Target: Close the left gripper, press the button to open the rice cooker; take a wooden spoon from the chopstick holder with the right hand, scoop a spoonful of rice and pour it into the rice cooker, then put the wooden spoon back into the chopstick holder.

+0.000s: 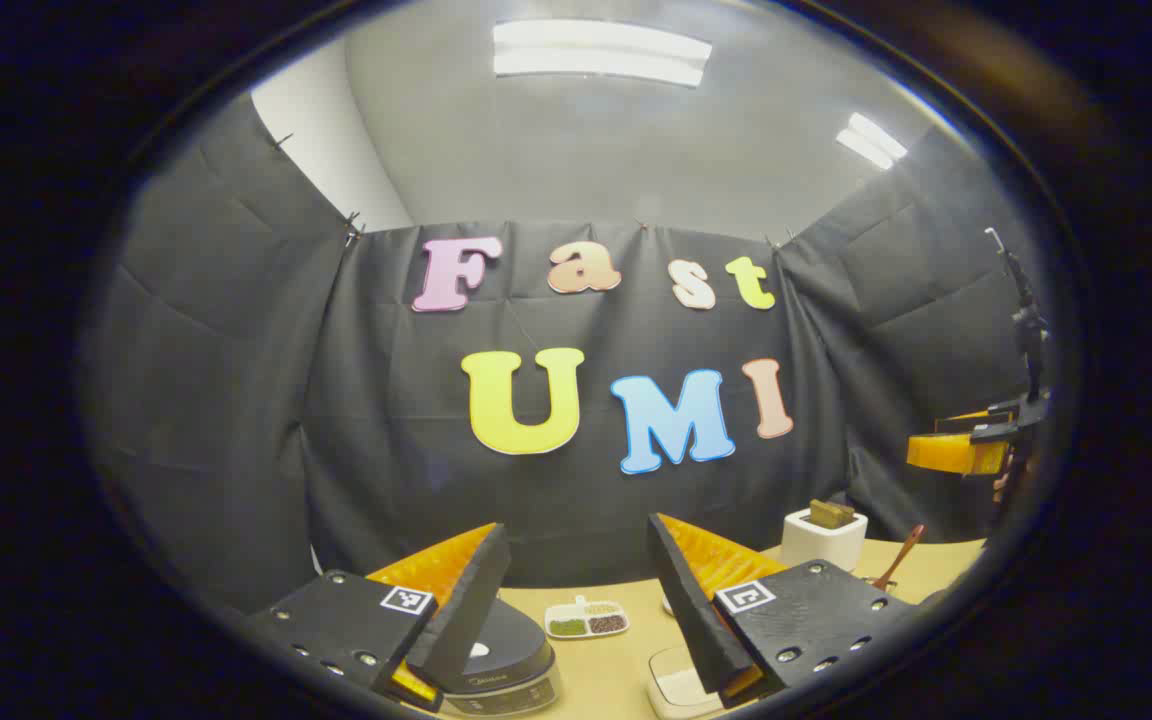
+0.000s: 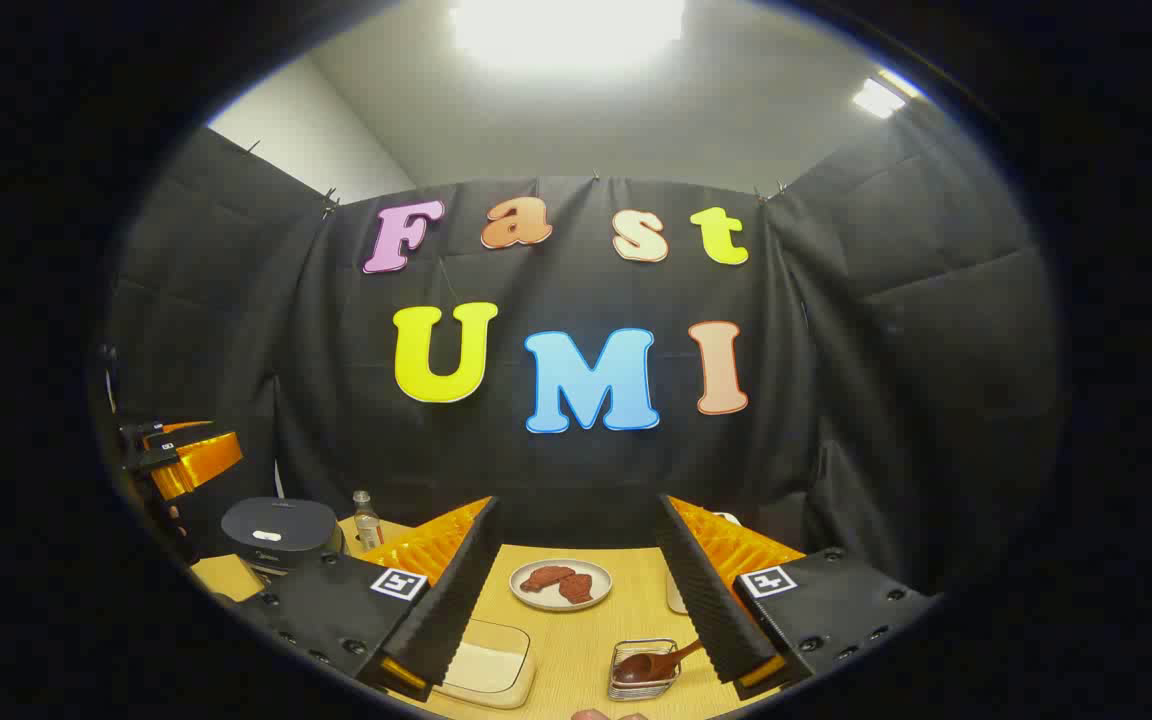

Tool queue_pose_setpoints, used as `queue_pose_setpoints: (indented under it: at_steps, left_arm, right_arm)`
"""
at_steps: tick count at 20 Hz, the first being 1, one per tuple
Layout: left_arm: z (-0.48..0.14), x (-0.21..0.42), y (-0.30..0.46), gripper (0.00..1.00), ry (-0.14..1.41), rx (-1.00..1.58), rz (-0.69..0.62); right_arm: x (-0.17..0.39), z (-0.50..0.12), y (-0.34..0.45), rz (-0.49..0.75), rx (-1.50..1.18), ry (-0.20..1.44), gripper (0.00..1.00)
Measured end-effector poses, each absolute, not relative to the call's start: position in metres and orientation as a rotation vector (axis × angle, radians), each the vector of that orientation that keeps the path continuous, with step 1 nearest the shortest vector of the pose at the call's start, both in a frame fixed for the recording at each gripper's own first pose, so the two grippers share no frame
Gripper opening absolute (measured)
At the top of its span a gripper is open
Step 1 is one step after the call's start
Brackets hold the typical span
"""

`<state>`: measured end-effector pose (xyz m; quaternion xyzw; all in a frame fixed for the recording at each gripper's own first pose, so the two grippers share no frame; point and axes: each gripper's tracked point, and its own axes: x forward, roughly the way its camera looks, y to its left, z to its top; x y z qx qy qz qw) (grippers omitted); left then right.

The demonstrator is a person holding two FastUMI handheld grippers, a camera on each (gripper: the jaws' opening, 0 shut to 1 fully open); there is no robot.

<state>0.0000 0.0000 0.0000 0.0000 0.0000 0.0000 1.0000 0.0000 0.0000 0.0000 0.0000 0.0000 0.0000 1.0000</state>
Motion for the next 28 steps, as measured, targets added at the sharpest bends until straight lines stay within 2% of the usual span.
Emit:
queue_pose_setpoints:
  at_steps: [7,8,13,14,16,17,18,19,20,21,22,23,27,28]
  left_arm:
    - [-0.012,0.006,0.015,0.87,0.029,-0.042,0.021]
    - [-0.014,0.007,0.014,0.87,0.034,-0.046,0.020]
    - [-0.024,0.005,0.014,0.86,0.056,-0.050,0.020]
    - [-0.024,0.005,0.014,0.86,0.059,-0.049,0.020]
    - [-0.024,0.005,0.014,0.87,0.061,-0.043,0.022]
    - [-0.025,0.004,0.015,0.87,0.061,-0.038,0.024]
    - [-0.023,0.004,0.015,0.87,0.060,-0.037,0.022]
    - [-0.022,0.003,0.013,0.87,0.053,-0.039,0.014]
    - [-0.020,0.003,0.013,0.87,0.043,-0.037,0.008]
    - [-0.019,0.004,0.015,0.87,0.036,-0.038,0.005]
    - [-0.019,0.005,0.016,0.87,0.039,-0.046,0.001]
    - [-0.022,0.006,0.016,0.87,0.049,-0.055,-0.011]
    - [-0.026,0.013,0.032,0.86,0.069,-0.100,-0.009]
    - [-0.026,0.017,0.042,0.72,0.075,-0.105,0.016]
  right_arm:
    - [0.004,-0.012,0.009,0.016,-0.033,0.030,0.92]
    - [0.005,-0.013,0.010,0.017,-0.034,0.033,0.98]
    - [0.004,-0.019,0.010,0.016,-0.023,0.040,0.98]
    - [0.004,-0.020,0.008,0.014,-0.019,0.042,0.93]
    - [0.004,-0.022,0.005,0.007,-0.009,0.046,0.93]
    - [0.003,-0.024,0.004,0.005,-0.003,0.048,0.98]
    - [0.003,-0.024,0.004,0.003,0.001,0.050,0.98]
    - [0.005,-0.025,0.003,0.001,0.004,0.051,0.93]
    - [0.005,-0.025,0.002,-0.001,0.005,0.054,0.98]
    - [0.004,-0.026,0.003,-0.001,0.006,0.053,0.98]
    - [0.004,-0.026,0.003,-0.002,0.009,0.053,0.93]
    - [0.005,-0.029,0.003,0.001,0.011,0.057,0.98]
    - [0.007,-0.036,0.006,0.014,0.003,0.075,0.98]
    - [0.007,-0.038,0.006,0.015,0.002,0.080,0.98]
